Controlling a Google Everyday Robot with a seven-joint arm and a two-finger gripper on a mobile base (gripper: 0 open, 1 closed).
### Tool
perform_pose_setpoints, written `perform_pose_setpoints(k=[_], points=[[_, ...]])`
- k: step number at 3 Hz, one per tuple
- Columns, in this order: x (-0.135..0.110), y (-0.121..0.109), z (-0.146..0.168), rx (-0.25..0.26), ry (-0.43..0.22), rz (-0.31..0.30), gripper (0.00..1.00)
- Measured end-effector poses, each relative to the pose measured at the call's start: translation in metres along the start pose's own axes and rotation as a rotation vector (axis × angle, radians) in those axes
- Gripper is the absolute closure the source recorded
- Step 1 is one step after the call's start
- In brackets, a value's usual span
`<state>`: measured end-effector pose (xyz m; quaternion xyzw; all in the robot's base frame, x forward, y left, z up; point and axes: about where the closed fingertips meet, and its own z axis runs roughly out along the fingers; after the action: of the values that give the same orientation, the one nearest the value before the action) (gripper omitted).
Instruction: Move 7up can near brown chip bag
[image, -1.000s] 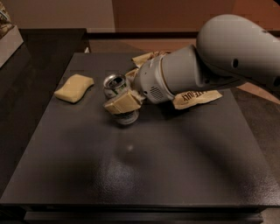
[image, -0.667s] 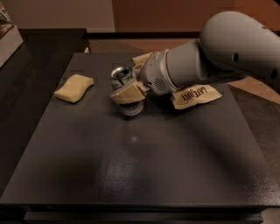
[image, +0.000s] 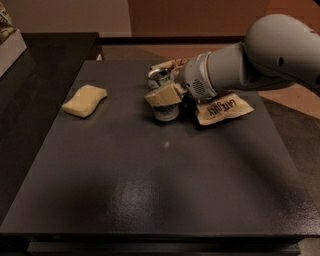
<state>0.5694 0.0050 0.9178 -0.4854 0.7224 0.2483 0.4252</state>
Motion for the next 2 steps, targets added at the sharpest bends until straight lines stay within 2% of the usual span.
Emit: perform_pose_setpoints(k=[1, 2], points=[[0.012, -0.016, -0.006, 0.022, -0.010, 0.038, 0.82], [0.026, -0.024, -0.009, 0.027, -0.028, 0.073, 0.58]])
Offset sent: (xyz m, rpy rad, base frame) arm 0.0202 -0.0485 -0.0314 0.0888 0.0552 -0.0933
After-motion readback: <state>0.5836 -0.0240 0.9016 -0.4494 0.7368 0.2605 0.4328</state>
